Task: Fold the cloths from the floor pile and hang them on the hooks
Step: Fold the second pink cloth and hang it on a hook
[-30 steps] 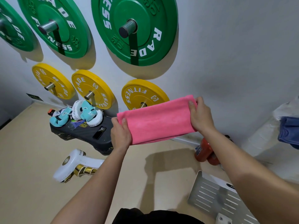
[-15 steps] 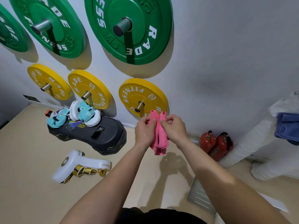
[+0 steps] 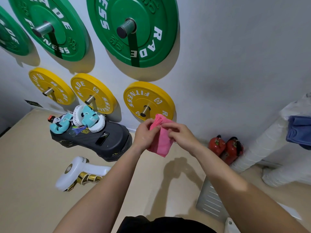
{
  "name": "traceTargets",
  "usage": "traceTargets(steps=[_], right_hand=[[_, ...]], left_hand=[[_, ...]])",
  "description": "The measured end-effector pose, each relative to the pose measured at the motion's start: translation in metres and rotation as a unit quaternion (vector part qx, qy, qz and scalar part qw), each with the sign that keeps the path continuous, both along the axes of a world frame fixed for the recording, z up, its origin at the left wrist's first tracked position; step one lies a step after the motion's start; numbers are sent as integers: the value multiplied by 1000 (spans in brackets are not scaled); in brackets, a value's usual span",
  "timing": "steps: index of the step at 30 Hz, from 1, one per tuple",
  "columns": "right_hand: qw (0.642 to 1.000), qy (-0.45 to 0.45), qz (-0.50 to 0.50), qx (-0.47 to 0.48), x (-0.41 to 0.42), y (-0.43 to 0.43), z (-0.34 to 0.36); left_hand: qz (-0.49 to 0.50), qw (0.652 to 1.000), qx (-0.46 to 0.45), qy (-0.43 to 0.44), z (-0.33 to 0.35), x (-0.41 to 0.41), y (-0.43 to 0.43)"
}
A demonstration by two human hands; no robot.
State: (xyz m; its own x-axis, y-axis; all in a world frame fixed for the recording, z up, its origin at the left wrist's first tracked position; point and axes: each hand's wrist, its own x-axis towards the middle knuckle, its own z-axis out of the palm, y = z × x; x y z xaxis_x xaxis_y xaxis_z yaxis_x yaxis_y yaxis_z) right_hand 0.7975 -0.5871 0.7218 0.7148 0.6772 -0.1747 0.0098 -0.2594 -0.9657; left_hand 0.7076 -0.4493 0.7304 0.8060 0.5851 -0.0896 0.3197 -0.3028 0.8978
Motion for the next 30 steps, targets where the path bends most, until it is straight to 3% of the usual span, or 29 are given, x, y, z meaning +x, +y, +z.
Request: traceTargets(steps=[3, 7, 10, 14, 16, 19, 22, 24, 27, 30], right_hand=[[972, -201, -67, -103, 16, -15, -2], [953, -219, 84, -194, 28, -26, 1], [977, -116, 116, -135, 34, -29, -6], [997, 56, -37, 28, 45, -47, -4], [974, 143, -115, 130, 46, -49, 0], [947, 176, -214, 164, 40, -32, 1], [965, 1, -262, 0, 35, -22, -4], [952, -110, -271, -94, 38, -29, -3], [944, -157, -255, -138, 44, -35, 4], [950, -165, -233, -125, 44, -30, 12]], left_hand=[[-59, 996, 57, 19, 11, 0, 5], [-169, 974, 149, 26, 30, 5, 2], [-196, 955, 220, 8, 38, 11, -1], [-101, 950, 296, 23, 33, 20, -2], [-61, 964, 257, 39, 26, 27, -6], [-26, 990, 140, -4, 19, 41, -21], [-4, 997, 72, -19, 16, 54, -28], [-6, 994, 111, 24, 9, 59, -26], [-10, 988, 132, 76, -1, 60, -26], [11, 998, 15, 63, 0, 65, -26]])
